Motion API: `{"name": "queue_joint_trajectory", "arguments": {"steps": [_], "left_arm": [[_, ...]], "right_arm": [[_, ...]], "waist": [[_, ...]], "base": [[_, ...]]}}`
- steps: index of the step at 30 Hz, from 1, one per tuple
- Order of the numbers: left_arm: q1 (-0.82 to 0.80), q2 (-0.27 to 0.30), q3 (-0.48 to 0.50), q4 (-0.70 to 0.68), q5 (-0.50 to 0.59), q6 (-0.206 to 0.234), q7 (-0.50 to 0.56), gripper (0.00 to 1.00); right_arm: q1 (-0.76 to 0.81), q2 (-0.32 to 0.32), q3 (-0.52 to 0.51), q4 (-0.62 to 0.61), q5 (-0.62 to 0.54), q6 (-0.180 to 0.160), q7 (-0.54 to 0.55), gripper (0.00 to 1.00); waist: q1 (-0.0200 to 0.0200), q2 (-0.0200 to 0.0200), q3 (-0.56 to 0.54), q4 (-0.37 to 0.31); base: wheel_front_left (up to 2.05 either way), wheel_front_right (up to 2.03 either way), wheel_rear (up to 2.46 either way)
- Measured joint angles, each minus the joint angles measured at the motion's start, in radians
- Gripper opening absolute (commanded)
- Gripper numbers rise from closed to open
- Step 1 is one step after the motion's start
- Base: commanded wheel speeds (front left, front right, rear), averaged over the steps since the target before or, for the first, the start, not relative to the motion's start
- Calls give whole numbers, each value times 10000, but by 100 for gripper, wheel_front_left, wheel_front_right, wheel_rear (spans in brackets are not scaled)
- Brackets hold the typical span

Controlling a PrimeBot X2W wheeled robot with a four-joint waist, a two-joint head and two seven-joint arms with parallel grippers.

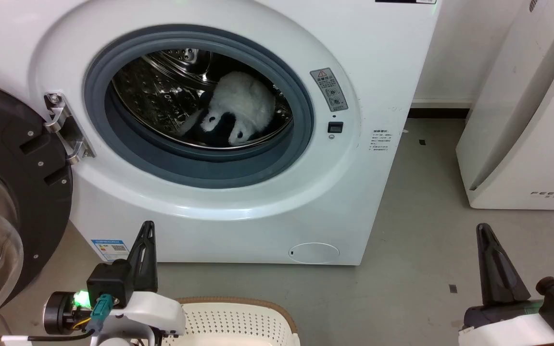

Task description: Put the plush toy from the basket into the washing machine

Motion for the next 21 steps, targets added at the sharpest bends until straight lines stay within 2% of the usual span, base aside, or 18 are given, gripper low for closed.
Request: {"name": "queue_joint_trajectory", "arguments": {"steps": [21], "left_arm": [[155,-23,4,-370,12,-2,456,0]], "right_arm": [[-82,0,113,153,-336,0,460,0]], "waist": [[0,0,-42,-47]], "base": [[0,0,0]]}}
